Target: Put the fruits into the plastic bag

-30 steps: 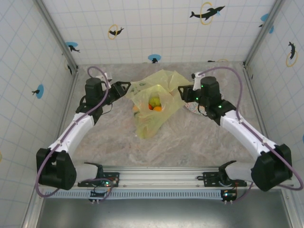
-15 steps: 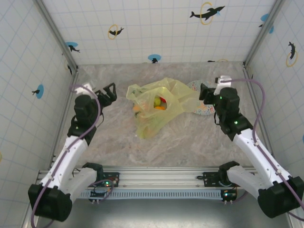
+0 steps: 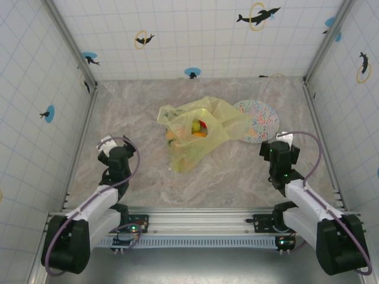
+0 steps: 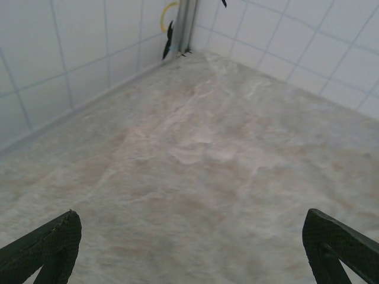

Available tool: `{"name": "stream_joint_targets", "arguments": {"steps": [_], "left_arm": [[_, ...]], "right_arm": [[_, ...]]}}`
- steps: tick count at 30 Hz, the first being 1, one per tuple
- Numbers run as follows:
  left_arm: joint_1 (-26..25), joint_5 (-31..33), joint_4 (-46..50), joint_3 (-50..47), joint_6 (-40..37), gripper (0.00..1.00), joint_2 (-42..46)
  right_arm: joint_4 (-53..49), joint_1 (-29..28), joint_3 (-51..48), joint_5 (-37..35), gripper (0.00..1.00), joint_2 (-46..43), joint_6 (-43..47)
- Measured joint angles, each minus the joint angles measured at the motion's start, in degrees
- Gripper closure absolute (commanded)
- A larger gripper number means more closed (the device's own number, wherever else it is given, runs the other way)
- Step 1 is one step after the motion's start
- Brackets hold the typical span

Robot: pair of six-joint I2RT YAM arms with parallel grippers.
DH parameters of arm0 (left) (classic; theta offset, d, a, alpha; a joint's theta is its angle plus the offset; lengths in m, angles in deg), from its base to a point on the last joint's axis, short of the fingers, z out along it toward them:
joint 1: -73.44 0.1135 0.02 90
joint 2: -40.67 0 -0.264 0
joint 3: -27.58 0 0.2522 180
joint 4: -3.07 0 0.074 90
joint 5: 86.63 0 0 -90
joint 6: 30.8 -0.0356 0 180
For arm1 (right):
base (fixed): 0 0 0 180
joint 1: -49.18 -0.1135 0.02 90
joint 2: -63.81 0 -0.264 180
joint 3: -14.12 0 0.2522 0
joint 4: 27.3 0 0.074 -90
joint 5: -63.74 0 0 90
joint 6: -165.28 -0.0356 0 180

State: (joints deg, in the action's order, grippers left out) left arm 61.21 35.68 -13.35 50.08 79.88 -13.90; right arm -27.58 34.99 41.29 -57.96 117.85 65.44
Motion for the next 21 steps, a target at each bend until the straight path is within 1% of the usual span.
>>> {"name": "stream_joint_targets", "arguments": {"steps": [3, 6, 10, 13, 17, 21], "left_arm": [[0.0, 0.5, -4.7, -2.1, -4.7, 0.02, -4.5], [0.0, -0.4, -10.1, -3.0, -8.6, 0.02, -8.8], [0.4, -2.4, -18.8, -6.8, -12.0, 0.02, -13.2], [1.4, -3.6, -22.4, -8.4, -13.7, 0.02, -16.7], [3.8, -6.0, -27.8, -8.4, -15.3, 0.02, -19.6], [7.4, -9.9, -31.5, -8.4, -15.8, 0.02, -22.0]], "right_arm": [[4.6, 0.9, -4.2, -1.0, 0.0, 2.9, -0.3], [9.1, 2.4, -6.7, -1.2, 0.0, 6.1, -0.3], [16.8, 3.5, -9.0, -0.7, 0.0, 10.5, 0.1], [21.9, 3.8, -10.2, 0.0, 0.0, 14.7, 0.3], [26.4, 4.4, -10.6, 1.7, 0.0, 19.1, 0.8], [31.1, 5.6, -10.6, 4.3, 0.0, 20.4, 1.9]]}}
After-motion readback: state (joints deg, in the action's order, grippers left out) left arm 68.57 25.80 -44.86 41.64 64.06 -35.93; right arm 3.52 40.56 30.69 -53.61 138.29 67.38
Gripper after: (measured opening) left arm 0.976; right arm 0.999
